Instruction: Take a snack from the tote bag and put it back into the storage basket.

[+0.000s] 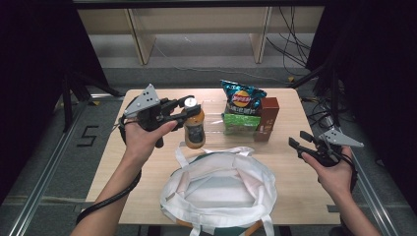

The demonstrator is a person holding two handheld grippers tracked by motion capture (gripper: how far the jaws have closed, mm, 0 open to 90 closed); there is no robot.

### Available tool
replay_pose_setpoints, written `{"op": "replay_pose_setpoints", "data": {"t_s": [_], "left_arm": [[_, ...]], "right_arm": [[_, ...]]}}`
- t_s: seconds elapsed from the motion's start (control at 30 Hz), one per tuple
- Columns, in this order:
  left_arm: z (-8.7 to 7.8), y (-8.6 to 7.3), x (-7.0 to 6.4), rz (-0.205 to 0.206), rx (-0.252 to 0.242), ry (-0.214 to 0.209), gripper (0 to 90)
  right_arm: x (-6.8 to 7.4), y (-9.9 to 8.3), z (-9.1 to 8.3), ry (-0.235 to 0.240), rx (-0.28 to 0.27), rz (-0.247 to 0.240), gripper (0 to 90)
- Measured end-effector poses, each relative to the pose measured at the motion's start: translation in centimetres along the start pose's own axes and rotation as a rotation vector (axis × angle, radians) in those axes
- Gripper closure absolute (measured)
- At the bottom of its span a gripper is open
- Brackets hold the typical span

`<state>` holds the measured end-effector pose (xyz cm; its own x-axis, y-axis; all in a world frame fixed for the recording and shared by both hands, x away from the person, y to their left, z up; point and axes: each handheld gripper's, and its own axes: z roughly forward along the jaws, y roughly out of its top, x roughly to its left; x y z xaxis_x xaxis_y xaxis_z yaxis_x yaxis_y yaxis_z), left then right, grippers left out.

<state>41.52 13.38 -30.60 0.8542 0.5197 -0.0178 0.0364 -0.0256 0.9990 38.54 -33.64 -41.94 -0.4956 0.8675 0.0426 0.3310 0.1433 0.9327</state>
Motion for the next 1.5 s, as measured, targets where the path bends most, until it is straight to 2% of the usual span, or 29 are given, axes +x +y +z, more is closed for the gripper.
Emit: {"op": "replay_pose_setpoints", "data": {"t_s": [0.23, 0.3, 0.33, 0.47, 0.5, 0.57, 0.67, 0.7, 0.77, 0.87, 0.9, 1.0, 1.03, 1.4, 1.43, 1.47, 1.5], "left_arm": [[0.3, 0.0, 0.3, -0.004, -0.003, 0.002, 58.8], [0.4, 0.1, 0.4, -0.001, -0.003, 0.003, 58.8], [0.5, 0.1, 0.4, 0.0, -0.003, 0.003, 58.8], [0.6, 0.1, 0.5, 0.006, -0.005, 0.004, 58.8], [0.7, 0.1, 0.6, 0.005, -0.007, 0.003, 58.8], [0.7, 0.1, 0.6, 0.002, -0.009, 0.002, 58.8], [0.8, 0.1, 0.7, 0.0, -0.007, 0.0, 58.8], [0.9, 0.1, 0.7, 0.001, -0.006, 0.001, 58.7], [0.9, 0.1, 0.7, -0.002, -0.007, 0.001, 58.8], [1.1, 0.0, 0.8, -0.004, -0.01, 0.002, 58.8], [1.1, 0.0, 0.9, -0.005, -0.01, 0.004, 58.8], [1.2, 0.0, 1.0, -0.006, -0.012, 0.005, 58.8], [1.2, 0.0, 1.0, -0.007, -0.012, 0.004, 58.8], [2.0, -0.3, 1.8, -0.02, -0.017, -0.005, 58.8], [2.1, -0.4, 1.8, -0.021, -0.013, -0.003, 58.8], [2.2, -0.4, 1.9, -0.022, -0.015, -0.002, 58.8], [2.3, -0.4, 1.9, -0.021, -0.014, -0.002, 58.7]], "right_arm": [[0.1, 0.0, 0.0, -0.008, 0.008, 0.003, 45.9], [0.1, 0.0, 0.1, -0.016, -0.007, 0.002, 45.8], [0.2, 0.0, 0.1, -0.02, -0.01, 0.026, 45.8], [0.0, 0.0, -0.1, -0.01, 0.008, 0.003, 45.8], [0.1, 0.0, 0.0, -0.013, 0.001, 0.014, 45.7], [-0.2, 0.0, 0.1, -0.011, -0.012, -0.012, 45.7], [-0.2, 0.0, 0.0, -0.013, -0.005, -0.018, 45.7], [0.1, 0.0, 0.0, -0.012, 0.002, 0.025, 45.7], [0.0, 0.0, -0.1, -0.008, 0.012, 0.011, 45.6], [0.0, 0.0, 0.0, -0.005, 0.002, 0.012, 45.6], [0.1, 0.0, 0.0, -0.003, 0.001, 0.025, 45.6], [0.0, 0.0, 0.0, -0.001, 0.005, 0.017, 45.6], [-0.1, 0.0, 0.1, -0.012, -0.005, -0.002, 45.6], [-0.1, -0.1, 0.1, -0.016, -0.007, -0.003, 45.6], [-0.1, 0.0, 0.1, -0.007, -0.002, 0.002, 45.6], [0.0, 0.0, 0.0, -0.006, 0.006, 0.027, 45.6], [0.0, 0.0, 0.0, -0.004, 0.009, 0.02, 45.6]]}}
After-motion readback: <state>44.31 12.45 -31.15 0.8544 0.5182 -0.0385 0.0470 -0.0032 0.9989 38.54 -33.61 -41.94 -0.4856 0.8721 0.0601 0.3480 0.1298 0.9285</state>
